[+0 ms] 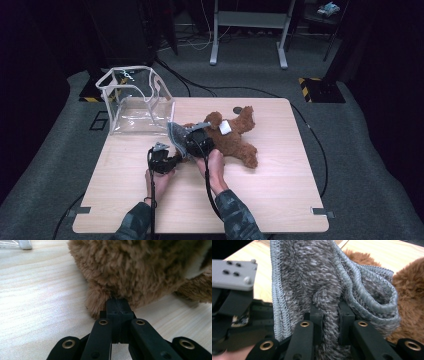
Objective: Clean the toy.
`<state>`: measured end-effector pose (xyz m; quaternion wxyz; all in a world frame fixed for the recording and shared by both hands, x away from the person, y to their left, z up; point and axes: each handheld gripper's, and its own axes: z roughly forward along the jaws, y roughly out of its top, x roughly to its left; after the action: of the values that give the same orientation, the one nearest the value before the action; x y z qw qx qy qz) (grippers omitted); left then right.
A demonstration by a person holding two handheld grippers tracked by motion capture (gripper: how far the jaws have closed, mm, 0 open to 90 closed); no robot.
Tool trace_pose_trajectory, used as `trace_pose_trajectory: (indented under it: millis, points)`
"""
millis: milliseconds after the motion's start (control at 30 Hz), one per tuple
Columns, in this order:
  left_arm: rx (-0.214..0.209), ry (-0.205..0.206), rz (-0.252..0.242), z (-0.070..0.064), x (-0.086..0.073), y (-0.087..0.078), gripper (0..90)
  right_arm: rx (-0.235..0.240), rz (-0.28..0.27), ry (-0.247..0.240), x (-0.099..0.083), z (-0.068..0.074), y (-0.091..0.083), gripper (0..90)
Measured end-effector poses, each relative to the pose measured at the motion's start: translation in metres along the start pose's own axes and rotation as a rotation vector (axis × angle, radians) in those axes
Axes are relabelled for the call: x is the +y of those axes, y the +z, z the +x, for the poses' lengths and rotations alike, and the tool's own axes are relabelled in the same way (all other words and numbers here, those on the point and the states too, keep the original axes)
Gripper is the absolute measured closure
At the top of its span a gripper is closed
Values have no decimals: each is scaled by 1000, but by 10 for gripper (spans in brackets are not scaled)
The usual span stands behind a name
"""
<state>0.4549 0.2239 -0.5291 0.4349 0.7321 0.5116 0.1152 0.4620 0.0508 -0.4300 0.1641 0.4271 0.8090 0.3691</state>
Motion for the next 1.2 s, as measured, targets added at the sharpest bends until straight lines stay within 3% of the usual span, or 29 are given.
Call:
trace_pose_trajectory:
  millis: [133,300,333,367,400,500,567,600,667,767,800,833,900,933,967,1000,1067,1100,1167,1200]
  points:
    - [-6,-10,-6,1,0,0,900,28,-11,3,-12,0,-7,782]
    - [-2,-13,-10,1,0,0,900,40,-29,-1,-10,6,-19,781]
    - [-2,-11,-6,1,0,0,900,27,9,-27,-14,6,-7,782]
    - [-2,-11,-6,1,0,0,900,27,9,-27,-14,6,-7,782]
    - [-4,-16,-13,1,0,0,900,39,44,-10,-24,2,5,784]
    - [-5,-20,-14,1,0,0,900,44,64,-5,-33,1,13,784]
    - [-5,-20,-10,2,0,0,900,52,131,2,-45,-2,27,783]
    - [-5,-20,-10,2,0,0,900,52,131,2,-45,-2,27,783]
    - [-3,-14,-9,2,0,0,900,67,188,9,-58,-6,35,778]
    - [-3,-15,-10,2,0,0,900,74,177,3,-56,-8,26,777]
    - [-6,-12,-3,2,0,0,900,64,131,-16,-46,-12,6,776]
    - [-2,-10,-10,2,0,0,900,64,131,-16,-46,-12,6,776]
    - [-1,-19,-13,1,0,1,900,41,64,-23,-33,-19,-16,775]
    - [0,-5,-4,1,0,0,900,-5,6,-18,-18,-29,-32,775]
    - [3,-7,-1,1,0,1,900,-38,-8,-5,-12,-34,-37,775]
    - [3,-5,0,1,0,1,900,-74,-27,-5,-6,-40,-39,776]
    - [6,-2,0,1,0,1,900,-102,-31,8,-2,-46,-39,776]
    - [8,-6,-2,0,0,2,900,-139,-14,28,1,-59,-32,776]
    - [11,-8,-3,0,0,2,900,-148,16,48,-2,-62,-25,776]
    - [12,-8,-3,0,0,2,900,-139,35,56,-12,-65,-13,778]
